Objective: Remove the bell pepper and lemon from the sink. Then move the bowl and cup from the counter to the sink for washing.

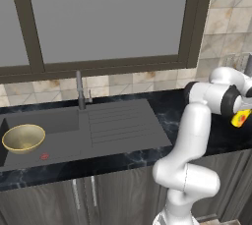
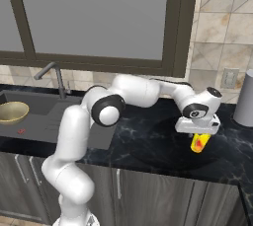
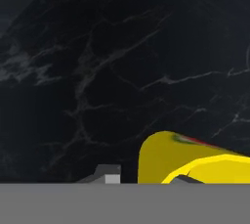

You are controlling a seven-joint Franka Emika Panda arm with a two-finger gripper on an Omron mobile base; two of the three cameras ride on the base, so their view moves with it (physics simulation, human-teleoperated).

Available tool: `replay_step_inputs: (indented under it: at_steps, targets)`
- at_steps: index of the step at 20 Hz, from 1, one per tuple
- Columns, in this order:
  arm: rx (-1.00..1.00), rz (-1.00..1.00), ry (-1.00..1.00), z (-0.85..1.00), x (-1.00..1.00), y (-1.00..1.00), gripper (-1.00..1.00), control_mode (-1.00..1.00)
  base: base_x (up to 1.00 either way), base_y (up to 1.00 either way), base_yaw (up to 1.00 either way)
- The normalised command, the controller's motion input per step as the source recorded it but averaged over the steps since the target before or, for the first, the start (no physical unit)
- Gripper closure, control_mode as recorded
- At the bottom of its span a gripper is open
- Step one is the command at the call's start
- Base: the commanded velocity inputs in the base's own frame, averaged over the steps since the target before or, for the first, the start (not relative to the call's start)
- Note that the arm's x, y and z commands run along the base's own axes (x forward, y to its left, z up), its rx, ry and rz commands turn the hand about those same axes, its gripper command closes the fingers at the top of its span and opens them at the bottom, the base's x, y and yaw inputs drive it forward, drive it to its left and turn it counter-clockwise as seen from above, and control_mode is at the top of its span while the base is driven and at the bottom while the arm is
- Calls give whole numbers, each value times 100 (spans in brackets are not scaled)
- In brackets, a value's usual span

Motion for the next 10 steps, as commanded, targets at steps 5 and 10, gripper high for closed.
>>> replay_step_inputs:
  at_steps: [5,10]
  targets:
    - [0,0,-4,-3,0,32,100,-100,0,0,0]
    - [-4,8,-6,24,-7,21,100,-100,0,0,0]
